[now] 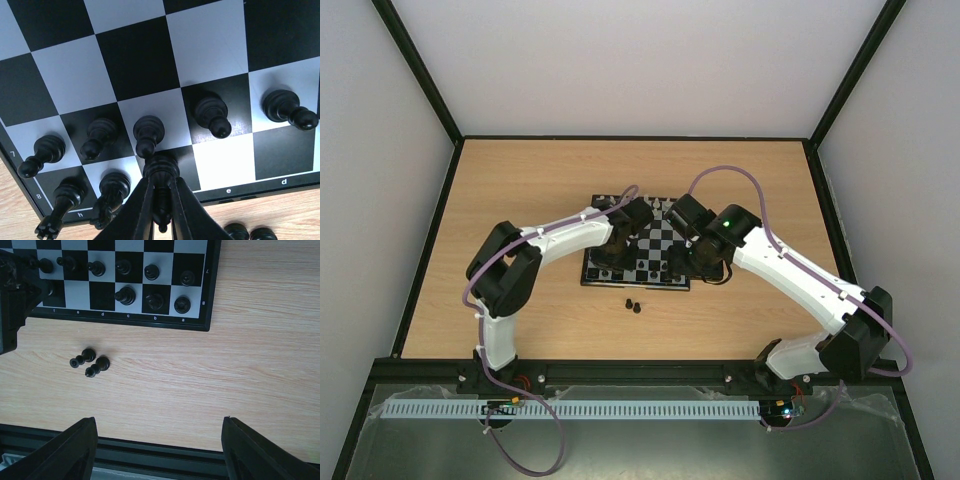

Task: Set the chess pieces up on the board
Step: Place the chess piece on the chessboard.

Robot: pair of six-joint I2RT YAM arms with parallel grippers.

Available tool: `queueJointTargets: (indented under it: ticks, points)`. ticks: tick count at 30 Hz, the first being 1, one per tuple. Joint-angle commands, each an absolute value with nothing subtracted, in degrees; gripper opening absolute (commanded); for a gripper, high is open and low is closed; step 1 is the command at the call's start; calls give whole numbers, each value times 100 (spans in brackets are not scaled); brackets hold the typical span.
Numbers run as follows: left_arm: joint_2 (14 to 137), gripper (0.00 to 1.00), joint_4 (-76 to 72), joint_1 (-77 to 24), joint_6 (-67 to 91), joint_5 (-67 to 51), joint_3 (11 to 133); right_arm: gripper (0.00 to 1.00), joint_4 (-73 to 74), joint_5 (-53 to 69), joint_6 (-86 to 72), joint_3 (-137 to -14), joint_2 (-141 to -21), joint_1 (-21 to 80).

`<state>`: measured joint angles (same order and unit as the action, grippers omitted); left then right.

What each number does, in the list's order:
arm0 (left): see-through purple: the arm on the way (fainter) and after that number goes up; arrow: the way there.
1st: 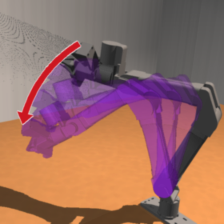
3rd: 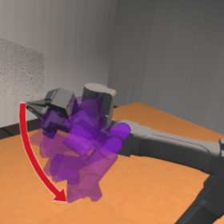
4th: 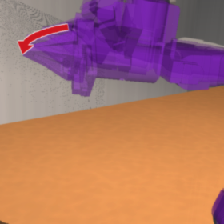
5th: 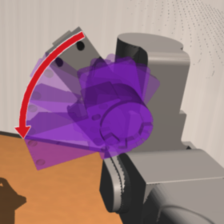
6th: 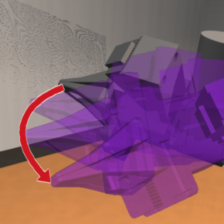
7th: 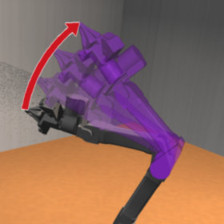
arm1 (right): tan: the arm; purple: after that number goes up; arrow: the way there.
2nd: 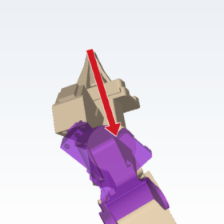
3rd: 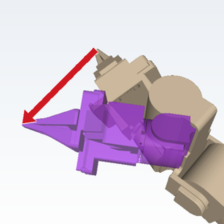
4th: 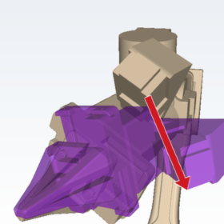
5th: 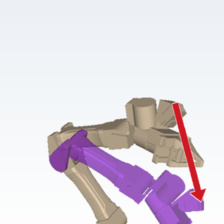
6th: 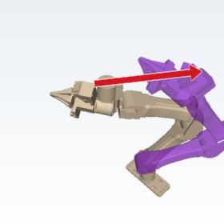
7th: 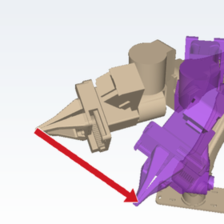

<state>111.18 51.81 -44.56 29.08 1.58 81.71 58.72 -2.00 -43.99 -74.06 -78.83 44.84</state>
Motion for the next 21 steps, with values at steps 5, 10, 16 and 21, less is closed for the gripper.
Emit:
queueJointTargets:
  ticks: [5, 10, 16, 21]
  points:
    - [11183, 12, 5274, -4427, 2803, 124, 8181, 68, 6144, -238, -4456, -7248, -7764, 4449]
    - [11114, 12, 5268, -4430, 2824, 30, 8091, 68, 6100, -229, -4447, -7186, -7771, 4453]
    - [10967, 13, 5244, -4436, 2866, 10, 7903, 68, 6040, -195, -4447, -7115, -7769, 4454]
    - [10890, 26, 5267, -4431, 2887, 19, 7899, 69, 6006, -176, -4448, -7078, -7778, 4456]
